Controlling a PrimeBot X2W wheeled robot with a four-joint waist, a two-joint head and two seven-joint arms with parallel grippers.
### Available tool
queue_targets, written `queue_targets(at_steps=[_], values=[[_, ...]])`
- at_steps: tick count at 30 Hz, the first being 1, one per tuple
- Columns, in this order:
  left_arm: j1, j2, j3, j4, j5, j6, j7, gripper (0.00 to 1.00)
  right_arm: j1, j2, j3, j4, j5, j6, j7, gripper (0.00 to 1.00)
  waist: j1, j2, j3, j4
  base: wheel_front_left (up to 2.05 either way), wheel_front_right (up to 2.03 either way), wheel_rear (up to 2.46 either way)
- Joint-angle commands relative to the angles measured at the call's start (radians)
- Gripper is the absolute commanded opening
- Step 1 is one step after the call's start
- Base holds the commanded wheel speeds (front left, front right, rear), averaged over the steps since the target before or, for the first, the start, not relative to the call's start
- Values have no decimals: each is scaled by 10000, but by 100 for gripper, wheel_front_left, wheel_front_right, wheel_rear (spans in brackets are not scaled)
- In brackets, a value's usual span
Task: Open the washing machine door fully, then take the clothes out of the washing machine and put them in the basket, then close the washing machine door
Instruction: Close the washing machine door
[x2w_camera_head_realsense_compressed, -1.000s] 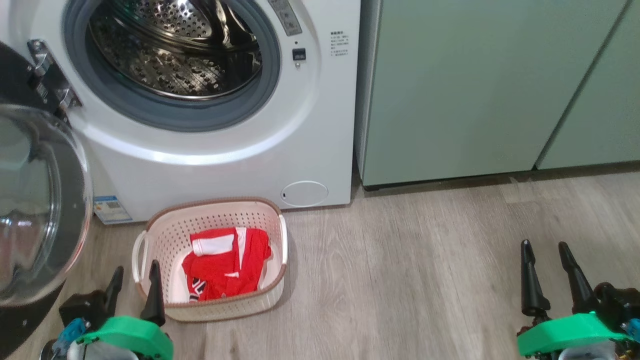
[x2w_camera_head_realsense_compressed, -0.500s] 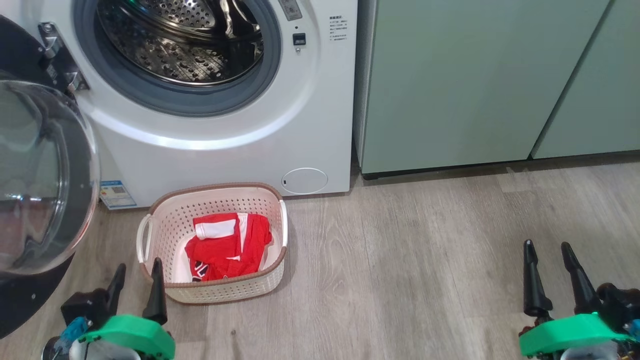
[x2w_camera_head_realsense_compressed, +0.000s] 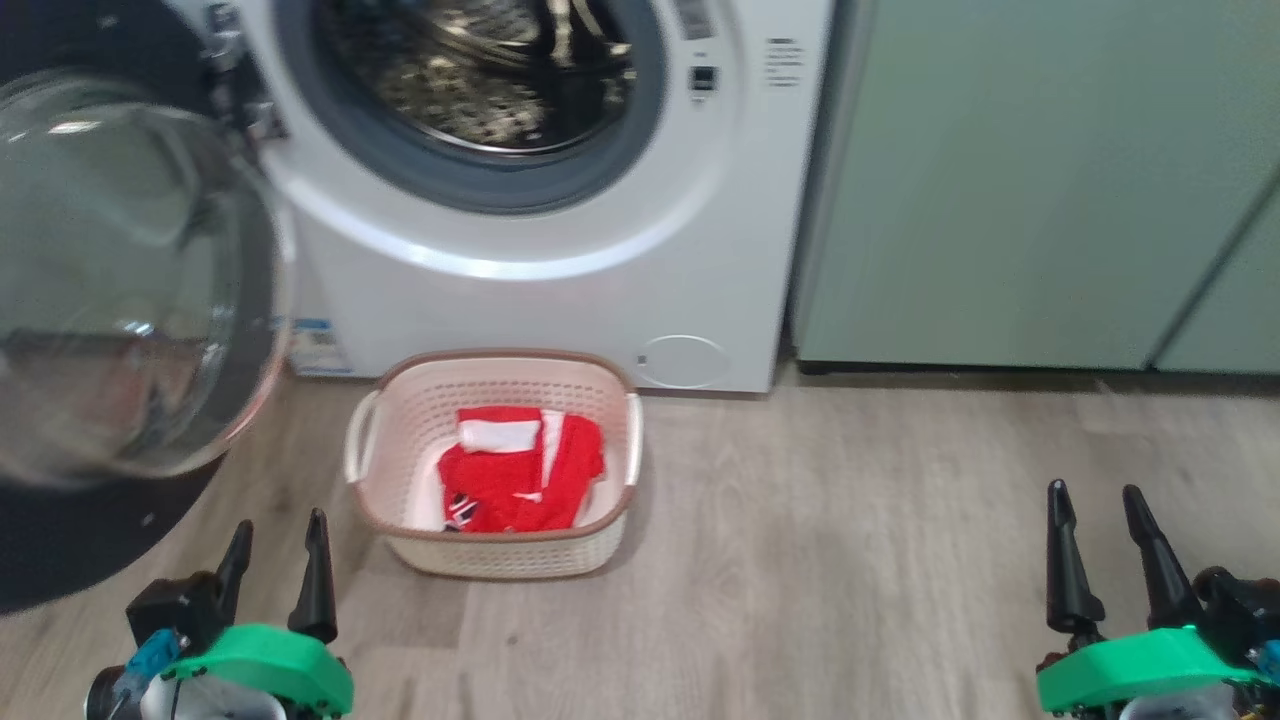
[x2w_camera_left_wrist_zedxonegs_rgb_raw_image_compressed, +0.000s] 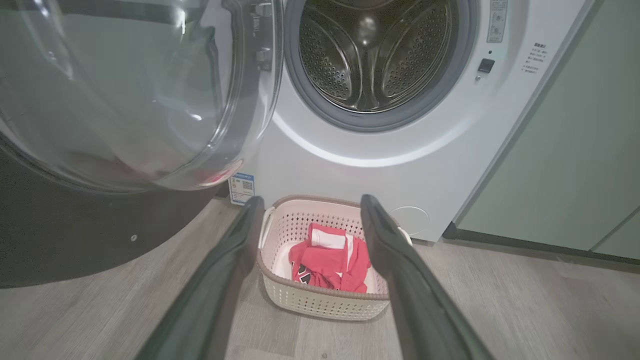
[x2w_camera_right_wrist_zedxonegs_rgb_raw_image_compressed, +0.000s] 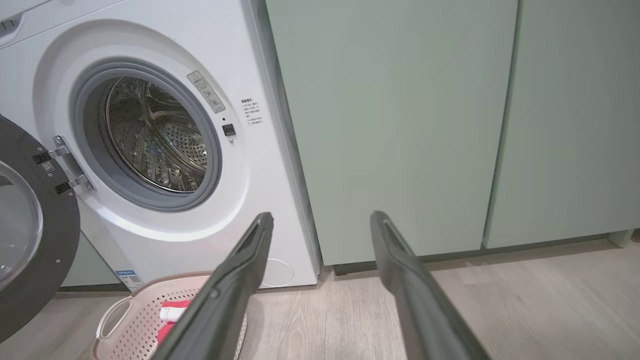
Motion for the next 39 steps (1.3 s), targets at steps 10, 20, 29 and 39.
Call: queue_targets(at_steps=[10, 20, 29, 39], values=[[-662, 141, 519, -317, 374, 173, -95, 100, -230, 92, 281, -325, 88, -7, -63, 100, 0, 0, 50, 2338, 0, 0, 0], [-815, 203, 687, -367, 417, 252, -95, 100, -434, 195, 312, -322, 94, -7, -63, 100, 0, 0, 136, 4339, 0, 0, 0], [-639, 112, 1078, -729, 263, 348, -95, 100, -781, 193, 623, -191, 99, -7, -63, 100, 0, 0, 314, 4843, 0, 0, 0], [-595, -33, 2118, -805, -983, 173, -95, 0, -848, 94, 760, -92, 145, -7, -63, 100, 0, 0, 297, 4857, 0, 0, 0]])
